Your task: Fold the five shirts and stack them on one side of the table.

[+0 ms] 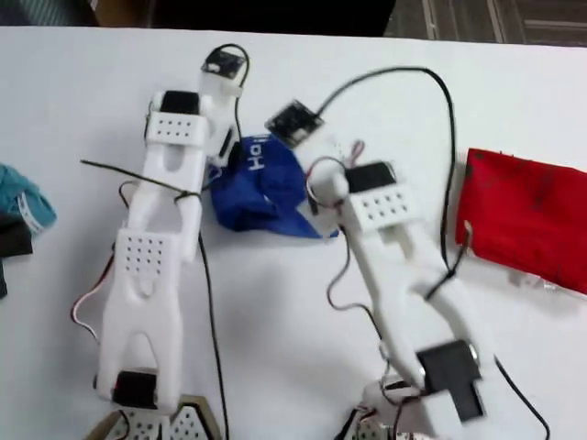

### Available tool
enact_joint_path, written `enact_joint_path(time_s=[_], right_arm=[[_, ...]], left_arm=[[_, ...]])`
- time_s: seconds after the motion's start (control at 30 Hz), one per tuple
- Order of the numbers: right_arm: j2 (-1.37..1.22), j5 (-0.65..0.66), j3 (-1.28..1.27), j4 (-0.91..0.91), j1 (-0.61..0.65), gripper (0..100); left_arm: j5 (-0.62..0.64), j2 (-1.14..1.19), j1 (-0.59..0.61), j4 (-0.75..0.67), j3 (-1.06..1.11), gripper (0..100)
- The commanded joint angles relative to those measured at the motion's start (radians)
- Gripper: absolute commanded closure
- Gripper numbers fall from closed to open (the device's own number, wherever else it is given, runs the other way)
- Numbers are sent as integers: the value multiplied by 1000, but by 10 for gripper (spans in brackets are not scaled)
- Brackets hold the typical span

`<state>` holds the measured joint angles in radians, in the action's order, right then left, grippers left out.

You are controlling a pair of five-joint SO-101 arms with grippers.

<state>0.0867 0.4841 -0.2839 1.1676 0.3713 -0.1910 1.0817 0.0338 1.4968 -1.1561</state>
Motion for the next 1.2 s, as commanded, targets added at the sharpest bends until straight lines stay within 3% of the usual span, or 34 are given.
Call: enact_joint_path(time_s=[0.0,0.33,0.63,0.8,1.17], right_arm=[[-122,-5,173,10,4,975],[-469,-104,598,50,4,975],[-727,-103,879,51,42,975],[-832,-103,942,59,50,975],[-845,-95,1020,380,-13,975]], left_arm=[[-2,-12,15,51,-131,790],[-2,-3,2,276,-447,790],[-6,0,135,282,-443,790],[-6,34,129,275,-410,790],[-5,195,66,256,-421,791]])
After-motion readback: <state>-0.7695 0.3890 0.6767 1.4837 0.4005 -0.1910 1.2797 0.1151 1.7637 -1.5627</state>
